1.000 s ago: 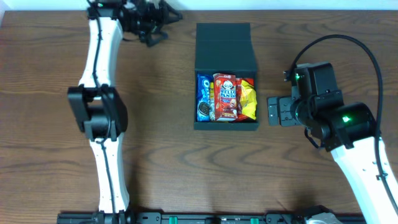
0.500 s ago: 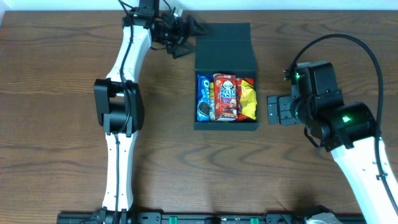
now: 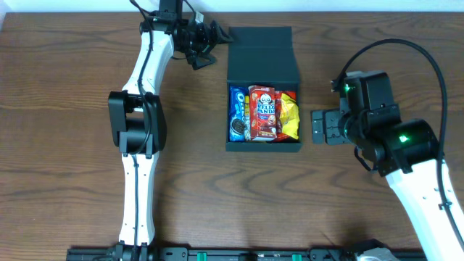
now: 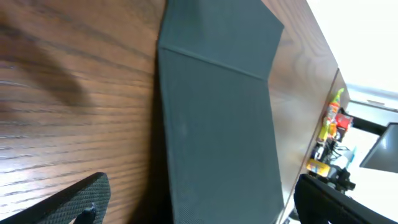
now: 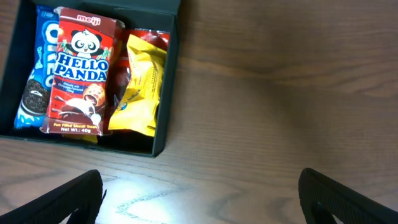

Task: Pack container
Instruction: 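Raise the left arm and reach the gripper to the box lid's top edge, then grip the lid edge with the left gripper and pull it forward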

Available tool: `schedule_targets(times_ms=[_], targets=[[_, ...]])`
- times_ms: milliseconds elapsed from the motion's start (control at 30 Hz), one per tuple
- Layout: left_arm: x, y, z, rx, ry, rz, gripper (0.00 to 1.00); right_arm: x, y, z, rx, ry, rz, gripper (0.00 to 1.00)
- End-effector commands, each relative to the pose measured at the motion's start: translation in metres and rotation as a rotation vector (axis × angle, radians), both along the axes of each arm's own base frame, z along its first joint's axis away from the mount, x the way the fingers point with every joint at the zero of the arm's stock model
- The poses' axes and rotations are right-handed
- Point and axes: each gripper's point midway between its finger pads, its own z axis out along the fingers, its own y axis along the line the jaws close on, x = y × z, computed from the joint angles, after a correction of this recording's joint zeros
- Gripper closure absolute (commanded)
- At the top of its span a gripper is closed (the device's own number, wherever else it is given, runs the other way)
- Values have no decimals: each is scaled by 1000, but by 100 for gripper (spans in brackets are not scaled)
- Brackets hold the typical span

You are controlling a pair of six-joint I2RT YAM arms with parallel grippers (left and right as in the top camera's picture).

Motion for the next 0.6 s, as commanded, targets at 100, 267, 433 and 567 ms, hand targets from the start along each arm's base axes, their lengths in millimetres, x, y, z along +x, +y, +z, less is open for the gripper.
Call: schedule_targets(times_ms=[100,267,433,567], targets=[[5,5,-9,45,7,35,4,1,1,4,-6,-13,9,1],[5,0,-8,38,9,32,5,1,1,3,-7,-11,10,1],[3,-8,-8,38,4,21,5,1,1,3,-7,-11,10,1],[3,-15,-9,44,-5,13,5,1,1,3,-7,-11,10,1]])
